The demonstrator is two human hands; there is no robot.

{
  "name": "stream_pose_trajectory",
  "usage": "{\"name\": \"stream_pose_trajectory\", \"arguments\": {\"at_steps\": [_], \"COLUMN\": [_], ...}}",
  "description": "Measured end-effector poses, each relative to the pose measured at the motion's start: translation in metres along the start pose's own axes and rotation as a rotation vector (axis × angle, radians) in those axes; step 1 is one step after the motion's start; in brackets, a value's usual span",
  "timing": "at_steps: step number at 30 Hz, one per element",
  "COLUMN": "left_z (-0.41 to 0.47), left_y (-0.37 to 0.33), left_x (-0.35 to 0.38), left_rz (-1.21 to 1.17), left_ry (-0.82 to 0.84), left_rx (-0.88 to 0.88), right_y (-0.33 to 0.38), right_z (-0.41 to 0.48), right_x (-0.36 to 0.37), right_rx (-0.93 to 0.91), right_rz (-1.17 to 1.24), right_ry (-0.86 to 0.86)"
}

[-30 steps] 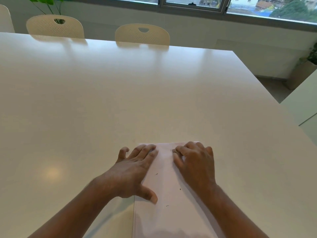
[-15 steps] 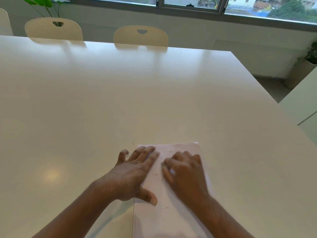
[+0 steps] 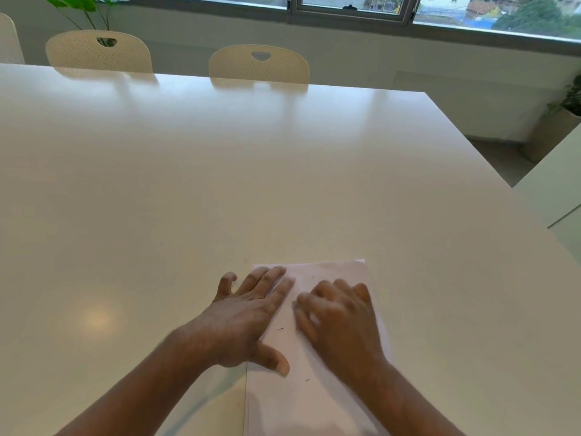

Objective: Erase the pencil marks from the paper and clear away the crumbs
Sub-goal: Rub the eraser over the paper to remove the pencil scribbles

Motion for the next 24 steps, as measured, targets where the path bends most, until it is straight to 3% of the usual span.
{"name": "stream_pose_trajectory", "arguments": {"at_steps": [5,10,15,20,24], "left_z": [0.002,0.005,0.005,0.006,0.006], "left_y": [0.000,-0.001,0.000,-0.001,0.000], "left_x": [0.000,-0.002,-0.001,-0.001,-0.001], "left_rz": [0.004,0.000,0.005,0.005,-0.001], "left_ry": [0.014,0.033,0.036,0.040,0.046], "left_rx": [-0.006,-0.007,-0.010,-0.016,-0.018], "right_y": [-0.061,-0.022,-0.060,-0.024,-0.058], "right_z": [0.025,0.018,0.033,0.028,0.039], "right_x": [0.005,0.010,0.011,0.014,0.013], "right_rx": [0.245,0.085,0.253,0.126,0.254], "right_rz": [-0.094,-0.039,-0.095,-0.035,-0.079], "right_ry": [-0.014,0.013,0.000,0.027,0.013]}}
Point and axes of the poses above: each hand's wrist, its own z-axis towards the middle knuckle, its own x-axis out of the palm, y = z × x, the point moved 6 cm from there along z, towards the middle knuckle, and after that the axes turned 11 degrees about -z, right-handed, at the moved point
